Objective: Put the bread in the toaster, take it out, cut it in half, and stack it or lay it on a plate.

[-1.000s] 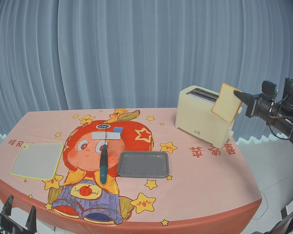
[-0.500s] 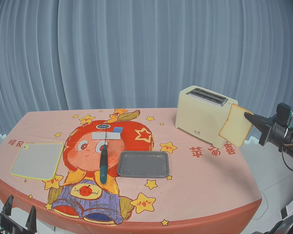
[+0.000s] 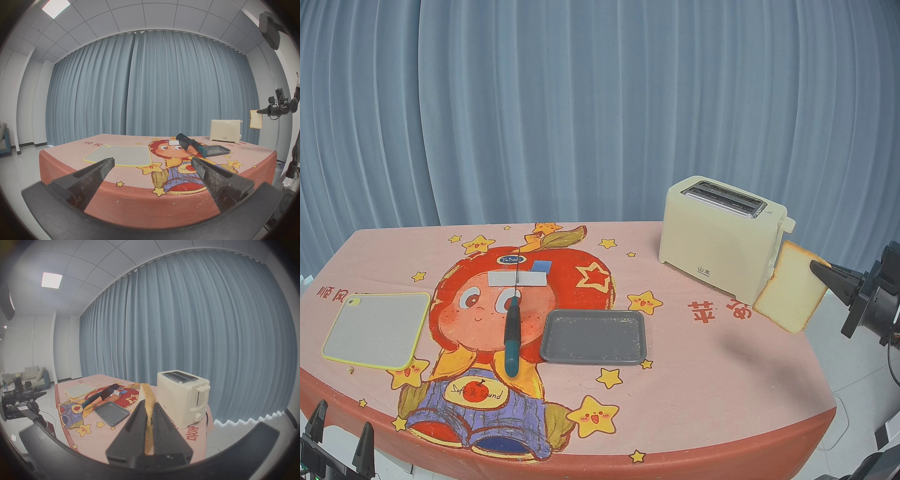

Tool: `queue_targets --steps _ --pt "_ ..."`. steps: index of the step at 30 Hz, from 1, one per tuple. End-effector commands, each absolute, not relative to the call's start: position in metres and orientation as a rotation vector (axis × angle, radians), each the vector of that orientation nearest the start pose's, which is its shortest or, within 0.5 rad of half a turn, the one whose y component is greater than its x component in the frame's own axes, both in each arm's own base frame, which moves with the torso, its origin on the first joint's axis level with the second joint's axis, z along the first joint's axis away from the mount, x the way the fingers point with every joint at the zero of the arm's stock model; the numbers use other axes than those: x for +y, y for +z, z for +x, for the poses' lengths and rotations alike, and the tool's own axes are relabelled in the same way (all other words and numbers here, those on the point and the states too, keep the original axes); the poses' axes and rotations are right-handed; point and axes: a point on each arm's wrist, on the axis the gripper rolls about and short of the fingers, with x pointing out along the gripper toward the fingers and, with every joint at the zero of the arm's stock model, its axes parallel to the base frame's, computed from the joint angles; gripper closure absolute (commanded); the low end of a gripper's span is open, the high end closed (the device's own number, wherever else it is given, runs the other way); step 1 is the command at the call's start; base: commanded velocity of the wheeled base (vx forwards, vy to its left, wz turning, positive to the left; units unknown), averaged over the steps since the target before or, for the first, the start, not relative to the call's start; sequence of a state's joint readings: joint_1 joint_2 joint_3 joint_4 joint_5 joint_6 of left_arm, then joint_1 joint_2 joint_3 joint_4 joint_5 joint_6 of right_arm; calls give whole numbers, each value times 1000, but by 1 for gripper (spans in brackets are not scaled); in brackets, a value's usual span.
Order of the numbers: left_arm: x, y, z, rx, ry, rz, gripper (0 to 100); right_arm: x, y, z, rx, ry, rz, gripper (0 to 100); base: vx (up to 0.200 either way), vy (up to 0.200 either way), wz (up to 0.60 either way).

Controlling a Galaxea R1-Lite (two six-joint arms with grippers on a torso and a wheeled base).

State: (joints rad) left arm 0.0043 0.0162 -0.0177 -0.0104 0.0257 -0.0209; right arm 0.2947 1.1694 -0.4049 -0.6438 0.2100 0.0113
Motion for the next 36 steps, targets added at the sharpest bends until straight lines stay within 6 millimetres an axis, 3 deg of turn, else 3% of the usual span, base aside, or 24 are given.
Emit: queue_targets --steps 1,27,36 --pt "0 77 -22 3 31 -21 0 52 198 152 119 507 4 100 0 0 0" --pt "1 77 -22 3 34 -21 0 53 190 140 112 542 -72 100 0 0 0" --pt "1 77 -22 3 34 -20 0 55 189 140 118 557 -73 100 0 200 0"
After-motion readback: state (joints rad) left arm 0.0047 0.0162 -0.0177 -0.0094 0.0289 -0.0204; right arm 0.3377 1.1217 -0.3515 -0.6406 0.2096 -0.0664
